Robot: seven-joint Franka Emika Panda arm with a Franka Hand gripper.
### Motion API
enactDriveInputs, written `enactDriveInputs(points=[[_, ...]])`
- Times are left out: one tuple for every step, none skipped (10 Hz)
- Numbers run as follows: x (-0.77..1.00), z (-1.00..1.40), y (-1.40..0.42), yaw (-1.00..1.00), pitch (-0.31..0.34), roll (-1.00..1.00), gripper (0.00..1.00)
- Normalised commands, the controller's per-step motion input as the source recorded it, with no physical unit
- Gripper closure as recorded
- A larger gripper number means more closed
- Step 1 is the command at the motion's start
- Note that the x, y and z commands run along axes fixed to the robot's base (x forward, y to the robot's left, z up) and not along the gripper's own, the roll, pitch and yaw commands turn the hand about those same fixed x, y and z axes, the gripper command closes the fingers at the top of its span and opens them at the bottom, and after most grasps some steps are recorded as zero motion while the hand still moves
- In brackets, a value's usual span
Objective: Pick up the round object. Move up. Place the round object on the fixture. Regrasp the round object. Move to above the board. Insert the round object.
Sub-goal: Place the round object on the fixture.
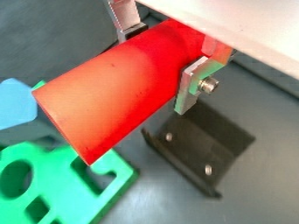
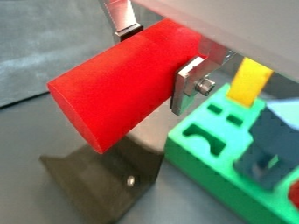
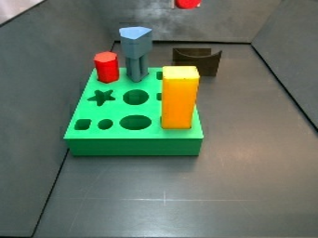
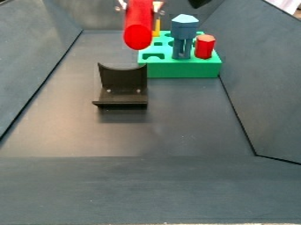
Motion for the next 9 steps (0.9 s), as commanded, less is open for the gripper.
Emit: enactDriveInputs(points=[[0.65,0.06,0.0,0.01,0.049,-1.0,1.0],[0.52,0.03,0.02,-0.01,0.072,-1.0,1.0],[0.45,0.02,0.03,-0.02,0.086,-1.0,1.0],[0.27,0.0,0.04,-0.05,0.108,-0.88,1.0],[0.19,0.0,0.04,-0.06,0.108,-0.76,1.0],[0.07,-0.01,0.04,-0.08,0.094,-0.52,1.0],[0.04,0.0,0.04,-0.09,0.069,-0.4,1.0],[0.03,0.01,0.01,-0.09,0.033,-0.22,1.0],[0.12,-1.0,0.13,-0.02,0.214,-1.0,1.0]])
